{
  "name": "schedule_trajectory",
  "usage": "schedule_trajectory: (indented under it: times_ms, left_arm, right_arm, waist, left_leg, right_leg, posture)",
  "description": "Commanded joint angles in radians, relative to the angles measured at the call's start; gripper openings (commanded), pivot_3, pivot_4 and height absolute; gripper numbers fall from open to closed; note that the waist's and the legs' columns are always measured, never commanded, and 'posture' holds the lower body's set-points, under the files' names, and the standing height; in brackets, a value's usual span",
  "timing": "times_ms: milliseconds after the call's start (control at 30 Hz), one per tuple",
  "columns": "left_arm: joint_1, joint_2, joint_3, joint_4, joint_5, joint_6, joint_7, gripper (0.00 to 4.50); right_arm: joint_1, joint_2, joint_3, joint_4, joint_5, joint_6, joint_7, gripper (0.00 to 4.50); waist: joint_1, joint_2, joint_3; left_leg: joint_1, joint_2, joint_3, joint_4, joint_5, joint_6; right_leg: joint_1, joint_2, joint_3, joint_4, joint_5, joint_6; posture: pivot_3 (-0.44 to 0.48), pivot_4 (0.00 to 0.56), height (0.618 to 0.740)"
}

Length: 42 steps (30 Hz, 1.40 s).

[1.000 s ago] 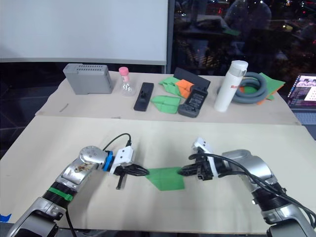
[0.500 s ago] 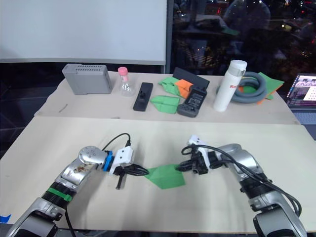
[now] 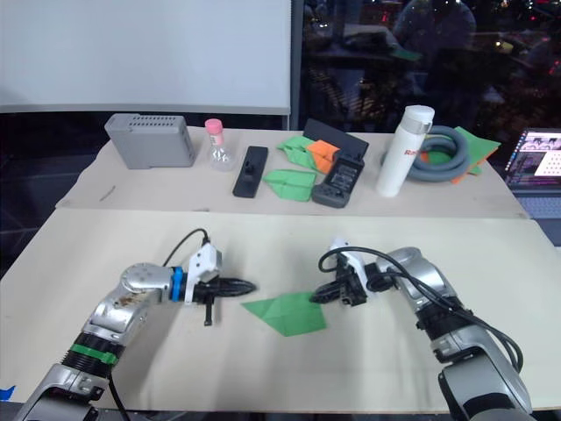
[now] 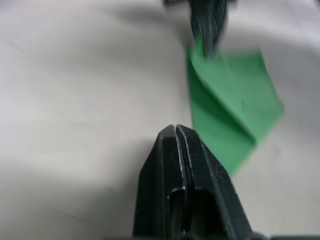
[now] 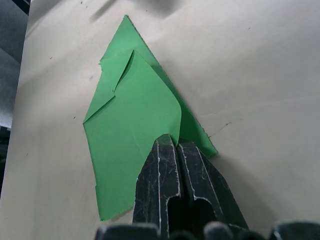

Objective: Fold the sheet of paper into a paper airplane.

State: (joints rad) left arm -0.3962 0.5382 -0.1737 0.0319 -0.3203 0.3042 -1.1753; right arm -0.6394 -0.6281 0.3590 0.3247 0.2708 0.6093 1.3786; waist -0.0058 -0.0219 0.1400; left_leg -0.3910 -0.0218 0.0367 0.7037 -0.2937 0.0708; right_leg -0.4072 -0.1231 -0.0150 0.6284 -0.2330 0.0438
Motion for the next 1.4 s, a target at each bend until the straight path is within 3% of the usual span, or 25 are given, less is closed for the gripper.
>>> schedule_trajectory:
  times_ms: [33,267,400,800,833,1033,1200,1300,1400]
  left_arm:
    - [-0.004,-0.030,-0.040,-0.113,-0.038,0.054,-0.004,0.00]
    - [-0.030,-0.109,-0.124,-0.054,0.043,0.047,0.060,0.00]
    - [-0.059,-0.104,-0.192,0.023,0.132,0.010,0.061,0.00]
    - [-0.059,-0.101,-0.232,0.123,0.179,-0.032,0.007,0.00]
    - [-0.059,-0.100,-0.233,0.125,0.179,-0.034,0.005,0.00]
    - [-0.061,-0.100,-0.224,0.142,0.180,-0.046,0.002,0.00]
    - [-0.065,-0.105,-0.197,0.153,0.160,-0.046,-0.002,0.00]
    - [-0.064,-0.100,-0.195,0.161,0.163,-0.054,-0.013,0.00]
    - [-0.066,-0.089,-0.207,0.184,0.178,-0.075,-0.035,0.00]
  right_arm:
    - [0.029,0.008,0.006,0.007,-0.022,0.021,-0.018,0.04]
    - [0.075,0.015,-0.026,-0.052,-0.013,0.057,-0.057,0.04]
    - [0.095,0.011,-0.041,-0.090,-0.008,0.078,-0.072,0.04]
    - [0.128,0.011,-0.112,-0.151,0.033,0.104,-0.117,0.04]
    - [0.130,0.007,-0.112,-0.158,0.032,0.093,-0.115,0.60]
    - [0.093,-0.021,-0.242,-0.216,0.095,0.099,-0.171,2.54]
    - [0.132,0.017,-0.393,-0.412,0.205,0.169,-0.300,2.54]
    - [0.228,0.048,-0.394,-0.564,0.221,0.165,-0.372,2.54]
    - [0.364,0.116,-0.367,-0.673,0.218,0.114,-0.440,1.72]
  waist:
    - [-0.001,0.000,0.000]
    - [-0.001,0.000,0.000]
    - [0.001,0.000,0.000]
    - [0.001,0.000,0.000]
    - [0.001,0.000,0.000]
    - [0.002,0.000,0.000]
    - [0.005,0.000,0.000]
    - [0.008,0.000,0.000]
    - [0.012,0.000,0.000]
  left_leg:
    - [0.000,0.000,0.000,0.000,0.000,-0.001]
    - [0.001,0.000,0.000,-0.004,0.002,-0.003]
    - [0.001,0.000,0.000,-0.005,0.002,-0.003]
    - [0.002,0.001,0.000,-0.006,0.002,-0.003]
    - [0.002,0.001,0.000,-0.007,0.002,-0.003]
    - [0.001,0.000,0.000,-0.007,0.002,-0.003]
    - [0.000,0.000,0.000,-0.008,0.002,-0.004]
    - [-0.001,0.002,-0.001,-0.009,0.003,-0.004]
    - [-0.001,0.001,-0.001,-0.010,0.003,-0.004]
  right_leg:
    - [0.000,0.000,0.000,0.000,0.000,0.000]
    - [0.000,0.002,0.000,-0.001,0.000,0.000]
    - [0.000,0.003,0.000,-0.001,0.000,0.000]
    - [0.000,-0.002,0.000,-0.003,0.000,0.000]
    - [0.000,-0.002,0.000,-0.003,0.000,0.000]
    - [0.000,-0.003,0.000,-0.003,0.000,0.000]
    - [-0.003,-0.003,0.000,-0.003,0.000,0.000]
    - [-0.003,-0.003,0.000,-0.003,0.000,0.000]
    - [-0.003,-0.003,0.001,-0.003,0.000,0.000]
  posture:
    - [0.000,0.150,0.740]
    - [0.000,0.150,0.740]
    - [0.000,0.150,0.740]
    - [0.000,0.150,0.740]
    - [0.000,0.150,0.740]
    - [0.000,0.150,0.740]
    - [0.000,0.150,0.740]
    - [0.000,0.150,0.740]
    - [0.000,0.150,0.740]
